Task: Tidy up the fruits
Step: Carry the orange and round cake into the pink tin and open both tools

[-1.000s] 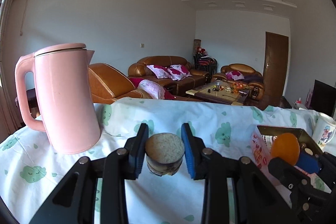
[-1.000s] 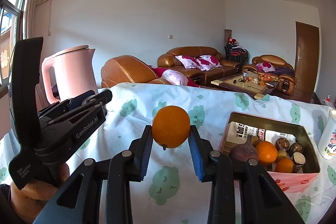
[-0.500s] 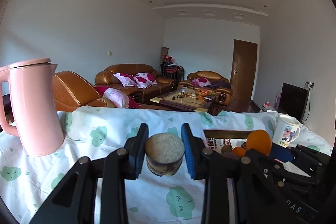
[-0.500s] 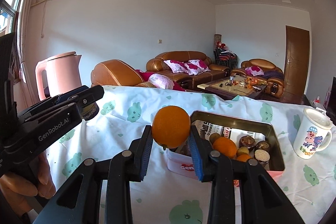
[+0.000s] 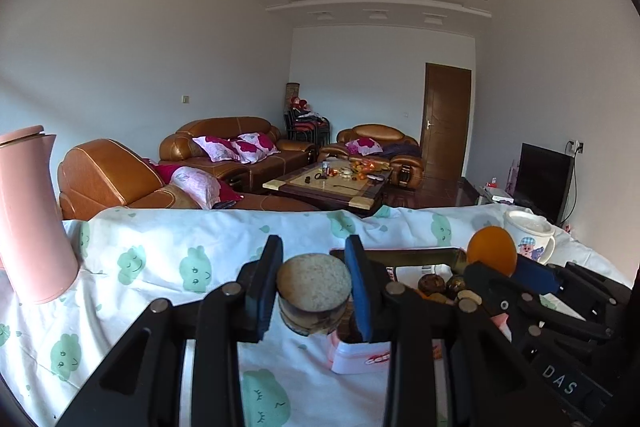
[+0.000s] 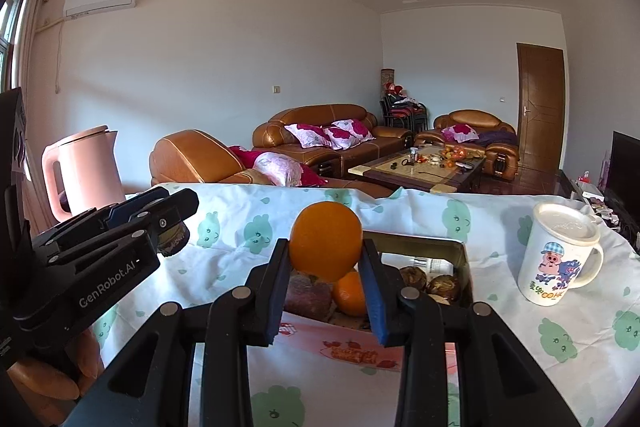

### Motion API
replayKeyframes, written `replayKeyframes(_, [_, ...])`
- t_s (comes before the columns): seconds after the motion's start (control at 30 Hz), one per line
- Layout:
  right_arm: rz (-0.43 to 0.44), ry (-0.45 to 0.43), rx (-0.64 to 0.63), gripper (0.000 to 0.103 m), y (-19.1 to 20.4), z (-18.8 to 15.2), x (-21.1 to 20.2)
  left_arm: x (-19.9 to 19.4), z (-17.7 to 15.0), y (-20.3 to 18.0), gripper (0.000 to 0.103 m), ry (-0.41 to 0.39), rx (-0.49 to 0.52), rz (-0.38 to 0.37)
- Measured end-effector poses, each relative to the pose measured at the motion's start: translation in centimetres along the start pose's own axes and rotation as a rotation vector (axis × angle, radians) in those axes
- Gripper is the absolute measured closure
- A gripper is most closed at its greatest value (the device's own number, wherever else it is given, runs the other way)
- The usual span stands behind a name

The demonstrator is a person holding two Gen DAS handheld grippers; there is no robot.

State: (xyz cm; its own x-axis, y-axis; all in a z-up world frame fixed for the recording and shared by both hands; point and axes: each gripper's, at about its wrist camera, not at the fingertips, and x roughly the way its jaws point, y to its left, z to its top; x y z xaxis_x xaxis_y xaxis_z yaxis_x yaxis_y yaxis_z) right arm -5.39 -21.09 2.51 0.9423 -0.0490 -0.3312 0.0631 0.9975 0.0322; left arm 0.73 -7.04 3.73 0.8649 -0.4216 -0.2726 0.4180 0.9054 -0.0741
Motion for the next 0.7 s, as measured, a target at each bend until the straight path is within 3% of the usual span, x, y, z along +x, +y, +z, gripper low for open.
replayKeyframes(0.37, [-0.098,-0.008,0.065,0.067,-5.2,0.5,0.1,3.1,1.0,-5.0,0.069,0.019,0.028,-0.064])
replayKeyframes(0.7, [-0.153,0.014,0.079,0.067,-7.6,1.1,2.4,6.8,1.3,-6.2,0.069,0.073,-0.015,-0.06])
